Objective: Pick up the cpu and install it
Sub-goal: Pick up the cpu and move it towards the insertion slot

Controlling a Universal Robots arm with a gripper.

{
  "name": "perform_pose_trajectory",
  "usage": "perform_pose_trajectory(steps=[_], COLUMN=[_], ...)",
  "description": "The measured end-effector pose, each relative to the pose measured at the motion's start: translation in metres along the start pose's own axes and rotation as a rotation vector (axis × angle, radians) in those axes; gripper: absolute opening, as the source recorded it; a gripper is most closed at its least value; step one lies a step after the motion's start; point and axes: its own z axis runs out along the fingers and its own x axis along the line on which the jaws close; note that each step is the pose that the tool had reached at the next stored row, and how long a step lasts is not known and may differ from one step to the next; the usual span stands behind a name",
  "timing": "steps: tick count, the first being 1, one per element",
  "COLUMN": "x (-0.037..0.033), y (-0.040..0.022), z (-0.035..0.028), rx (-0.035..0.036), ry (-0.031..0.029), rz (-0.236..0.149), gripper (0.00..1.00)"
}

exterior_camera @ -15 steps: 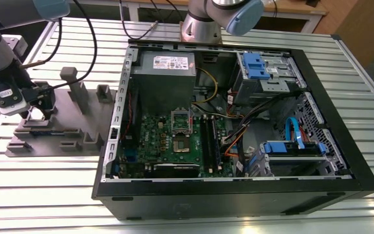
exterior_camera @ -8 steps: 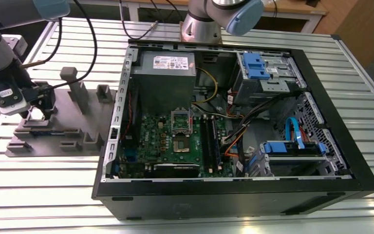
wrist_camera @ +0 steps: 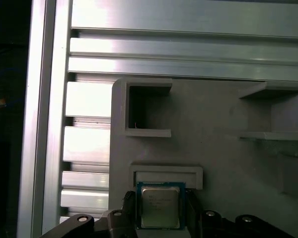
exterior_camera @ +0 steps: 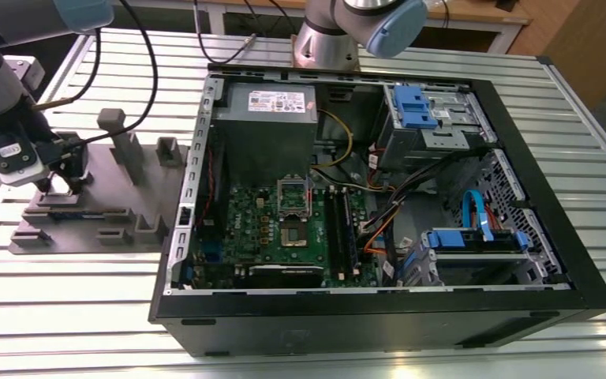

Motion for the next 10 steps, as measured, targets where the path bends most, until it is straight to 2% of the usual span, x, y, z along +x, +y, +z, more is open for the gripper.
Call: perform_pose_trajectory(steps=[10], x=[0.0000], y=[0.0001], z=[-0.0015], rx=[0.0001], ry=[0.0001], rz=[0.000], gripper=[0.47])
